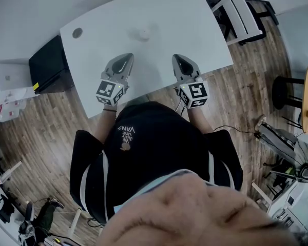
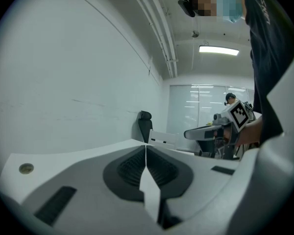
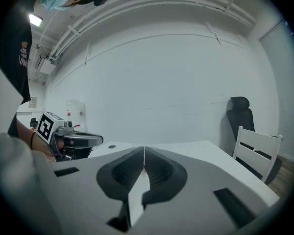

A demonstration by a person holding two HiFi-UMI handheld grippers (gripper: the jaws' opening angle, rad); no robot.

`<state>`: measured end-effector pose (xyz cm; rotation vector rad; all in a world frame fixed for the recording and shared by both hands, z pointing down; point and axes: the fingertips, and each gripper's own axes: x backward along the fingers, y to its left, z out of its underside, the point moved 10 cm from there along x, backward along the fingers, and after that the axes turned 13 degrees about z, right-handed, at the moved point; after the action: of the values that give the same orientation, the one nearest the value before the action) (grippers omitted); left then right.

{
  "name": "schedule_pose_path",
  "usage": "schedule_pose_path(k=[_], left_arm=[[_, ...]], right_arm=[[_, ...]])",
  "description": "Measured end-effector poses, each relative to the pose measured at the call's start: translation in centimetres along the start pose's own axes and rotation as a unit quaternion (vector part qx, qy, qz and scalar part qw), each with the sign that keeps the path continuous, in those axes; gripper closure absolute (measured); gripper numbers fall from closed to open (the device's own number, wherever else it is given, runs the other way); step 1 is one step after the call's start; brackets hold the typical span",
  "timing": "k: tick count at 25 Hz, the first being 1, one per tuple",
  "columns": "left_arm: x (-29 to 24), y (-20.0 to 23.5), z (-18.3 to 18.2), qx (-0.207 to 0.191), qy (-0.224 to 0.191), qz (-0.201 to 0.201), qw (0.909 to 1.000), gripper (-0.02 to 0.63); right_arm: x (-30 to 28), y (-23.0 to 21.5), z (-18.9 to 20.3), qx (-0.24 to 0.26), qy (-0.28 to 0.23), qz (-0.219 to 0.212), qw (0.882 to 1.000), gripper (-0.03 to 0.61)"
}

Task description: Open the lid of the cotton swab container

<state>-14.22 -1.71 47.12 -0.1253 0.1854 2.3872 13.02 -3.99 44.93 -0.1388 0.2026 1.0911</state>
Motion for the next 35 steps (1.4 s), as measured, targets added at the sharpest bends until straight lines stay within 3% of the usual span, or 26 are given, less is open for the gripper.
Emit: schedule_pose_path(k=[23, 35], left_arm=[[-3.4, 4.6, 2.6, 0.035, 0.034, 0.026, 0.9984, 0.597], [-6.0, 6.6, 4.9, 0.032, 0.067, 0.035, 0.9966, 0.597]], right_arm=[[-3.7, 0.4, 0.7, -0.003, 0.031, 0.005, 1.000, 0.565], [-5.2, 0.2, 1.4, -0.008, 0.050, 0.011, 0.999, 0.566]])
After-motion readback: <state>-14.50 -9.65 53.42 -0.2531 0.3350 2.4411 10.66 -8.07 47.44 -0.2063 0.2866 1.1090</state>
